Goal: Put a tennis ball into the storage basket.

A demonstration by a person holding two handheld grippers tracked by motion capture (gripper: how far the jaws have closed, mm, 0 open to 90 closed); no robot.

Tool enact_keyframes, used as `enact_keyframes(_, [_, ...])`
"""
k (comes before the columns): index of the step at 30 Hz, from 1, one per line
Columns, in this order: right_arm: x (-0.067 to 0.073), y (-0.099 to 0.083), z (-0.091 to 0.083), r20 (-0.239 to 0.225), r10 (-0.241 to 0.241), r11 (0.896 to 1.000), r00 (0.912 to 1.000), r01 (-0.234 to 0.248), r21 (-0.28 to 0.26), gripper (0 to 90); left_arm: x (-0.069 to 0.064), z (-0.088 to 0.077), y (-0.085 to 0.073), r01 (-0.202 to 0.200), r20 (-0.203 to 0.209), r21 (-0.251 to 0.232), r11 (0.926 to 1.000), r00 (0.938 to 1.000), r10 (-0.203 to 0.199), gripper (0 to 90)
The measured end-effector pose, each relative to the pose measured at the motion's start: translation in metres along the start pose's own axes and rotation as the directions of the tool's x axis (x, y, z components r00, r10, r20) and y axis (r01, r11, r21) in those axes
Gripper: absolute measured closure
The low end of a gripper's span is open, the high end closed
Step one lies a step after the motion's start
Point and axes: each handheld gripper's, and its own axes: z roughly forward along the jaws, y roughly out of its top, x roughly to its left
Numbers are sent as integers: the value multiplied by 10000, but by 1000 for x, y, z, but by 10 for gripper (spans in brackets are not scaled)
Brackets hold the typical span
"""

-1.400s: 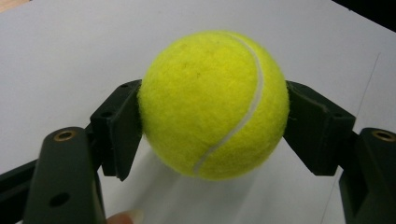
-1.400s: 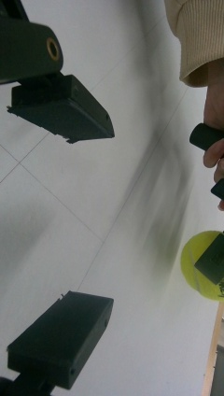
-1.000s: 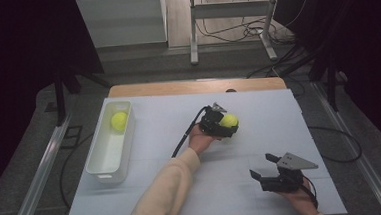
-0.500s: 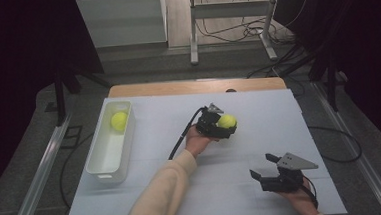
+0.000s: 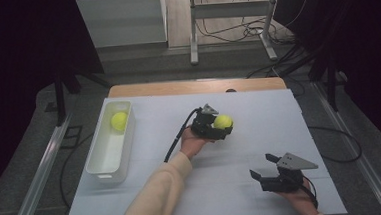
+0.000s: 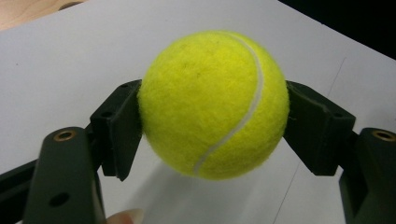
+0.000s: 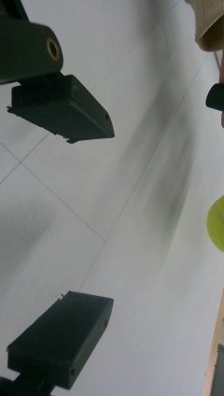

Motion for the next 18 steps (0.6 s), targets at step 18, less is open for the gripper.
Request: enact_keyframes(18, [0,0,0,18,7,10000,10000,-7,18,164,0,-14,-5,-96,-2,-129,9999,10000,96,266])
